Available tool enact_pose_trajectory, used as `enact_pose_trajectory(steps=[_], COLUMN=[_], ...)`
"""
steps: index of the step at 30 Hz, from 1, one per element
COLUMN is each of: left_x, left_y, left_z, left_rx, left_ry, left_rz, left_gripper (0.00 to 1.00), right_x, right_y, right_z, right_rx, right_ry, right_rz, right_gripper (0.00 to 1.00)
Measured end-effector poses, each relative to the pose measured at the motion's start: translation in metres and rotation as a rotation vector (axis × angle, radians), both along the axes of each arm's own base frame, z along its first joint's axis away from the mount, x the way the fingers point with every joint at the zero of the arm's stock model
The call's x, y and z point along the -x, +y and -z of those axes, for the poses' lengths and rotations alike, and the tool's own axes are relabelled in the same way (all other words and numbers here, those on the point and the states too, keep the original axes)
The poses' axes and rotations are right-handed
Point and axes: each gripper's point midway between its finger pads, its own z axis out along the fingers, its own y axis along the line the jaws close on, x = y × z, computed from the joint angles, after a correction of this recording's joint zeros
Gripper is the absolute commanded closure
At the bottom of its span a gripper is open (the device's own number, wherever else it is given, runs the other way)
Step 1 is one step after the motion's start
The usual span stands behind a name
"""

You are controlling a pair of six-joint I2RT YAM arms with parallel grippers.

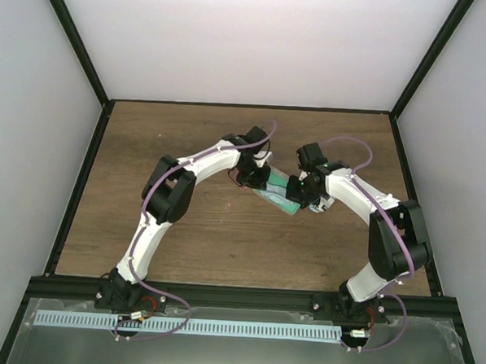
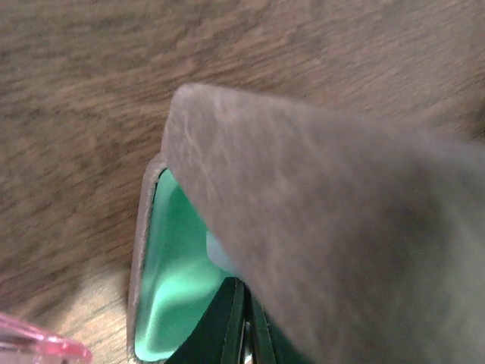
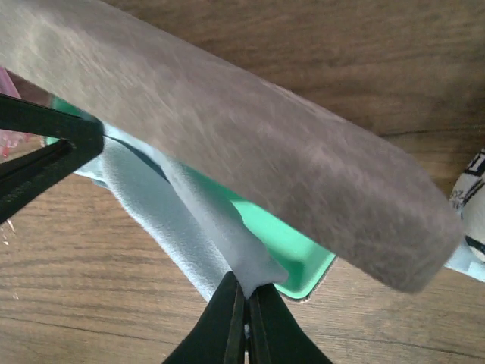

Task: Organize the sunglasses
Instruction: Place the glasses cleaning cloth in the sunglasses case.

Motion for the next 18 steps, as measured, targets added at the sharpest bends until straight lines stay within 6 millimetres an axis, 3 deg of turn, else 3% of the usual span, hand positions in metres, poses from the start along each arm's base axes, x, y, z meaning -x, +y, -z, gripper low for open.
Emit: enact_pose_trajectory(steps=[7,18], left_x=[0.007,0.004], left_y=[0.005,0.004], left_z=[-0.006,-0.016], left_rx=[0.001,0.015], left_ry=[-0.001,-0.032], left_rz=[0.002,0.009], left_gripper=[0.96,0.96], right_x=[0.014,0.012], right_y=[0.0,0.004], right_z=[0.01,0.009], right_rx=[-0.02,-0.052], right_ry=[0.031,0.027], right_rz=[0.0,0.014], right_gripper=[0.99,0.99])
